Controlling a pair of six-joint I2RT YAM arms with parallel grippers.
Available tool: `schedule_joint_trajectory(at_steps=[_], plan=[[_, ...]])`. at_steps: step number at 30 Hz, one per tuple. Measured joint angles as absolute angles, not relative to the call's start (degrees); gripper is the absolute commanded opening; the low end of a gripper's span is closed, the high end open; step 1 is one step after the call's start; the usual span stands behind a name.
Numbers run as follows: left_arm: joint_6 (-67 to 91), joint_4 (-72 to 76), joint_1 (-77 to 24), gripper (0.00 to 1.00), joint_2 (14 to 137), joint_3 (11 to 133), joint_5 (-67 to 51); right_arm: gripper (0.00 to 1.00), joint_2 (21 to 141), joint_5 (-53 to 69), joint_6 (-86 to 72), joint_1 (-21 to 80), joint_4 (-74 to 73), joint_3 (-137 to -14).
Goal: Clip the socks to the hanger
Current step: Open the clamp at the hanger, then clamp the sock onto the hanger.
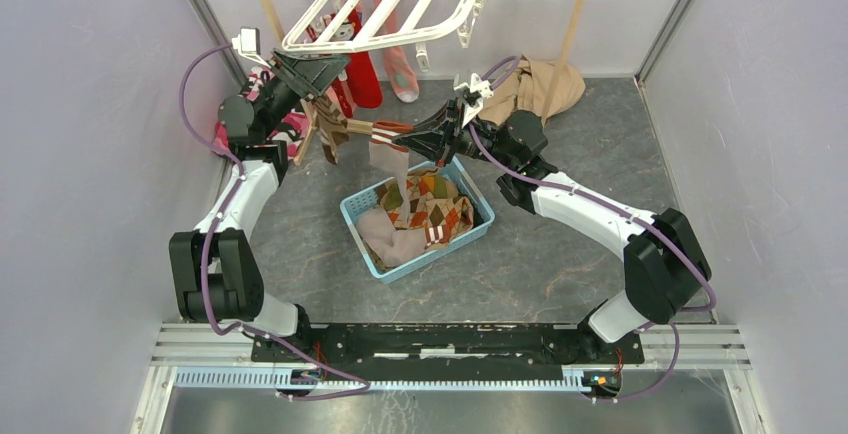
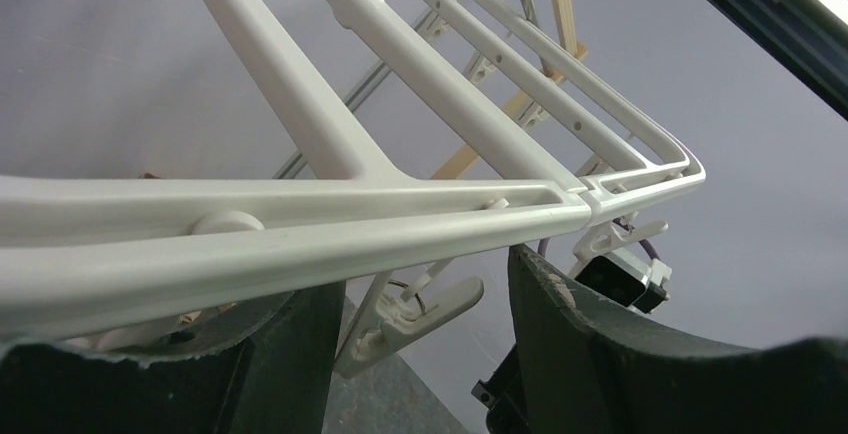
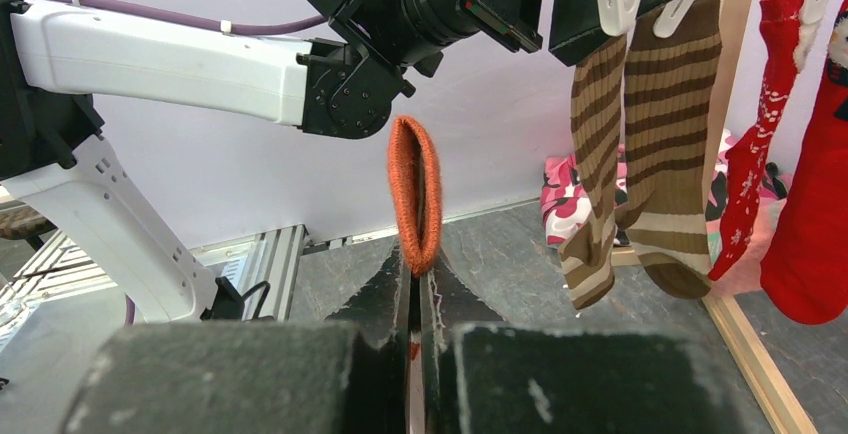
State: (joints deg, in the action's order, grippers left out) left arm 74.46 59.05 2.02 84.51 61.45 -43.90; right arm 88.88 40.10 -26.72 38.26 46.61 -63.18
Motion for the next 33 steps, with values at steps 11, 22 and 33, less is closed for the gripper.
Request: schedule_joint_trajectory(at_steps=[11,22,33], plan=[[72.0,56.1,2.2,0.53,84.5,62.5,-43.9,0.00,88.9,40.1,-26.7,38.3,46.6,-63.2],[71.9,56.8,2.1,0.21,84.4,63.1,-44.6,0.00,88.9,40.2,-27.0,38.3,46.6,-63.3],[72.5,57.5,2.1,0.22,84.4,63.1,-44.9,0.00,98.0,41.5,-36.8,38.7,54.8,-72.1]])
